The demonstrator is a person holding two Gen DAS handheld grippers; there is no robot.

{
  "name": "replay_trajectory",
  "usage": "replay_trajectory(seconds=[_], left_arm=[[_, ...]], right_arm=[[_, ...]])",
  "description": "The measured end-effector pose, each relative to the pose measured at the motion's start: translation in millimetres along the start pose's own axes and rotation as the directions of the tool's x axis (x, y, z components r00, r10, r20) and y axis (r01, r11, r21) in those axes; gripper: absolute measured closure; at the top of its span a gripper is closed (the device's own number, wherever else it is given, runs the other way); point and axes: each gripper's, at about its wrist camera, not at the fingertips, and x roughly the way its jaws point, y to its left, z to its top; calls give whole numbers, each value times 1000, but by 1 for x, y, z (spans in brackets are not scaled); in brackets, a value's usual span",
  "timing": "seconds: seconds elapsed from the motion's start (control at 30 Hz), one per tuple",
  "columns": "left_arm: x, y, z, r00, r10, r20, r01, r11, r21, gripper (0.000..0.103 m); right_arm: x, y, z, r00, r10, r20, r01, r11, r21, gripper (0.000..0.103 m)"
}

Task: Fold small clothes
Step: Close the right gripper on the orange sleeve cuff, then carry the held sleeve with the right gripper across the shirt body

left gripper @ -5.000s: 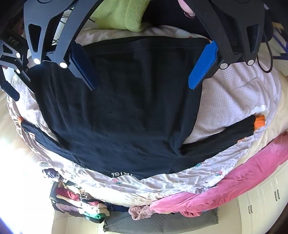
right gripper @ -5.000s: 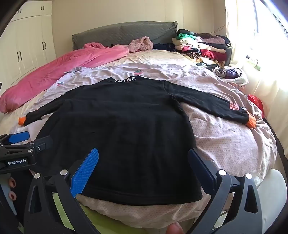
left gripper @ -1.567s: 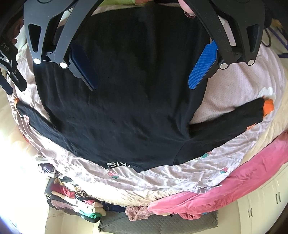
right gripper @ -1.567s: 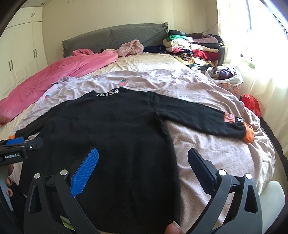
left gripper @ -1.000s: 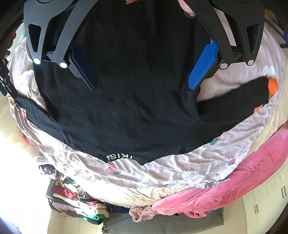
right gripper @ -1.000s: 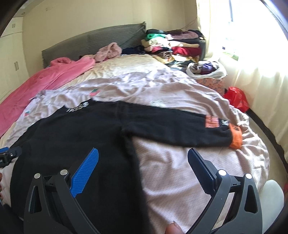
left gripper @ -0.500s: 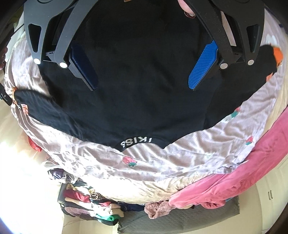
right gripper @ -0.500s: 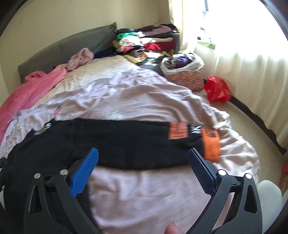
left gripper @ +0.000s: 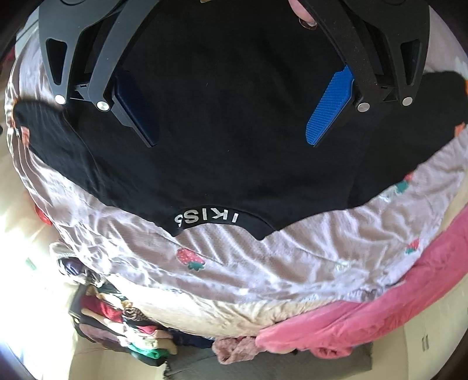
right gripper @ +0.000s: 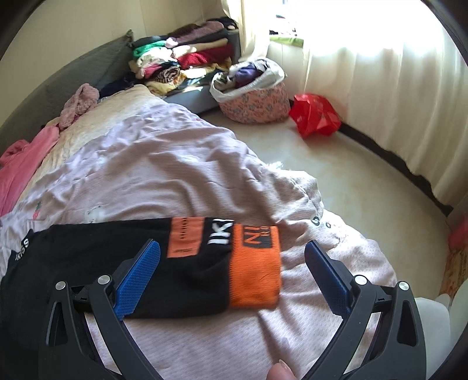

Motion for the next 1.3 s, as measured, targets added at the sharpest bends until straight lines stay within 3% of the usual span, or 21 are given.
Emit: replay_trajectory(seconds=[0.07,0.17,0.27,0.4,0.57,0.6,0.67,0.77,1.0,1.3], left_arm=[[8,-1,-1,1000,12,2,-12,1000,-10,9],[20,0,-3,1000,26,-4,-26,1000,-16,9],[30,-1,-6,999,41,-2,-41,999,-12,9],[38,-3,-12,999,50,1,-50,999,12,9],[36,-8,-19,999,46,14,-47,997,61,9],[35,-9,-19,999,45,18,-46,997,66,9],[32,-8,-21,999,32,20,-33,997,69,9],[30,-6,-22,999,27,21,-28,997,68,9],[19,1,-19,999,1,41,-3,999,50,9],[1,11,-16,997,-55,47,53,998,35,9]], right_arm=[[12,-11,3,999,33,-40,-32,999,29,6],[23,-19,4,997,40,-68,-37,999,35,25],[31,-24,4,996,58,-74,-54,997,47,26],[46,-29,4,992,63,-113,-57,997,61,45],[67,-37,0,984,74,-163,-57,993,106,56],[69,-39,-1,982,88,-167,-70,992,110,65],[71,-37,-2,979,115,-168,-99,990,99,72],[59,-31,0,979,151,-137,-142,987,70,97],[2,1,13,976,216,-15,-216,976,-39,98],[-75,103,26,917,395,48,-375,898,-230,98]])
